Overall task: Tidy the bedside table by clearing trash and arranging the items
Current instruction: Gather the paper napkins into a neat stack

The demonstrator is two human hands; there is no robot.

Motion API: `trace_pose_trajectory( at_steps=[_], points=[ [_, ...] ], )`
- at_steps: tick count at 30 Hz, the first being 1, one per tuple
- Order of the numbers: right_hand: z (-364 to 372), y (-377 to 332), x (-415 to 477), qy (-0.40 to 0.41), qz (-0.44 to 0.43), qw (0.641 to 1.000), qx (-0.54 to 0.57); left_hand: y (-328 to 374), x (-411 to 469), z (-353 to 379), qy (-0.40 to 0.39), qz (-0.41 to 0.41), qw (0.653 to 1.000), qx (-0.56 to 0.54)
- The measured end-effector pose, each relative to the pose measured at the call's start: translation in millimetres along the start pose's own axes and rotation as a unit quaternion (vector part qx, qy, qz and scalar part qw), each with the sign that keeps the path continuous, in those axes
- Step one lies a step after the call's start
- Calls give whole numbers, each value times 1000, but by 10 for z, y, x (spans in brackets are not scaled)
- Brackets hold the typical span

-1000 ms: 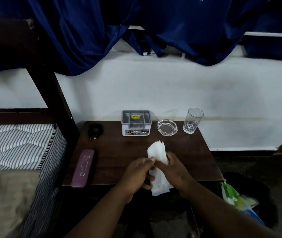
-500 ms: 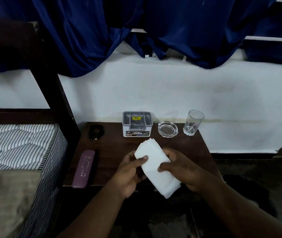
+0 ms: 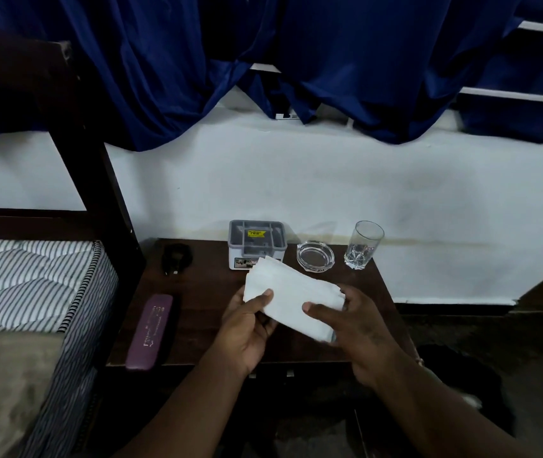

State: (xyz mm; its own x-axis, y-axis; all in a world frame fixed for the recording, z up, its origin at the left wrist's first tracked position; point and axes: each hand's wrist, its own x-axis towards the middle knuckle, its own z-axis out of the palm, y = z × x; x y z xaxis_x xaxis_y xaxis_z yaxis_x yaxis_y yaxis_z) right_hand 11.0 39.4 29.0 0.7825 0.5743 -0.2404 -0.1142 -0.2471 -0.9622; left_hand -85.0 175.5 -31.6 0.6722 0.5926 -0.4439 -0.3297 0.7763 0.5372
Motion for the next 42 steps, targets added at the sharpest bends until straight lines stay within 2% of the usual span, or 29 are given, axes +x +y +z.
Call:
trace_pose_trajectory(
  at_steps=[3, 9, 13, 16, 22, 27, 36, 42],
  points=[
    [22, -68, 106, 55, -73, 991, -100, -20, 62, 64, 0, -3, 1000, -14],
    [45, -276, 371, 88, -171, 943, -272, 60, 210, 206, -20, 23, 999, -18],
    [38, -449, 647, 108, -212, 915, -327, 45, 322, 319, -34, 108, 988, 104],
    [54, -564, 876, 122, -238, 903, -337, -29, 403, 390, -57, 180, 958, 216],
    [196, -713, 1304, 161, -234, 887, -365, -77, 530, 482, -93, 238, 906, 337],
    [313, -721, 1550, 136, -236, 871, -409, -40, 713, 481, -115, 261, 867, 409],
    [395, -746, 1712, 83, -220, 850, -470, -93, 932, 440, -85, 274, 838, 465],
    [438, -849, 1847, 39, -200, 847, -492, -132, 978, 441, -86, 263, 842, 464]
  ],
)
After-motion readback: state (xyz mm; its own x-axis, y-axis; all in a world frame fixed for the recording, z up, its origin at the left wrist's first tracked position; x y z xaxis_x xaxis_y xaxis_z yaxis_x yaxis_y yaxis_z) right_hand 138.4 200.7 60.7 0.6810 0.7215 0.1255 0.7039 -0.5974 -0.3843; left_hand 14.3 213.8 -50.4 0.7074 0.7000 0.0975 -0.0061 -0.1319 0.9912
